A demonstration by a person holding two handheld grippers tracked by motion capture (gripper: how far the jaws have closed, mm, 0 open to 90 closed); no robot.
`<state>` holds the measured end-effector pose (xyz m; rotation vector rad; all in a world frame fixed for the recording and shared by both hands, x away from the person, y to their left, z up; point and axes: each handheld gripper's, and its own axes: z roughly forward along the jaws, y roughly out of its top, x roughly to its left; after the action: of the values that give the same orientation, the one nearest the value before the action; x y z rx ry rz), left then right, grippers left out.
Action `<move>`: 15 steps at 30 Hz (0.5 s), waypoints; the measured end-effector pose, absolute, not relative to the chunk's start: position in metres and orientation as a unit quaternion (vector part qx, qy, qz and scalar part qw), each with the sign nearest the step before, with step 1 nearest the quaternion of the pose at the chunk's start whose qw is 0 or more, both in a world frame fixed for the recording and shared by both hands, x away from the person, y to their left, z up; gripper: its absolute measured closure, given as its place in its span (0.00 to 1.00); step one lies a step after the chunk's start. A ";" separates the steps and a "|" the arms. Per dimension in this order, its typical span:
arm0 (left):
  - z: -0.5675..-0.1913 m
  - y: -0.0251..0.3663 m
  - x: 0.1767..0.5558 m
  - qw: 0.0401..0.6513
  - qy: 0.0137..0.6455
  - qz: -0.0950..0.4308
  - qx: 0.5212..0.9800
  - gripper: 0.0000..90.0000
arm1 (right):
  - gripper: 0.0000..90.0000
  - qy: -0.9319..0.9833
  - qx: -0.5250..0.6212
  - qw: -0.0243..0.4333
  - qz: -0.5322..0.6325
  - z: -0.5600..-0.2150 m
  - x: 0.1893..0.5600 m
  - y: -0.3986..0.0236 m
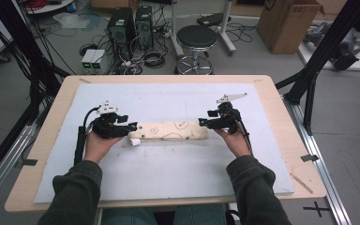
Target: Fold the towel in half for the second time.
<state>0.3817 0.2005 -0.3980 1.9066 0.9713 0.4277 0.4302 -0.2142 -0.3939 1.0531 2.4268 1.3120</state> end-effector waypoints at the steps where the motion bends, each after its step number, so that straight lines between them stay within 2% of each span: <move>1: -0.397 0.200 0.381 0.462 0.397 0.172 0.774 0.49 | 0.39 0.818 0.355 0.094 0.443 -0.393 0.430 -0.214; 3: -0.396 0.200 0.379 0.463 0.397 0.173 0.773 0.46 | 0.39 0.815 0.356 0.099 0.447 -0.392 0.429 -0.215; 15: -0.391 0.200 0.372 0.467 0.384 0.174 0.777 0.45 | 0.33 0.816 0.349 0.094 0.451 -0.388 0.423 -0.213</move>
<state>0.3724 0.2003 -0.3910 1.9066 0.9421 0.4266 0.4234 -0.2132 -0.3881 1.0353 2.4198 1.3387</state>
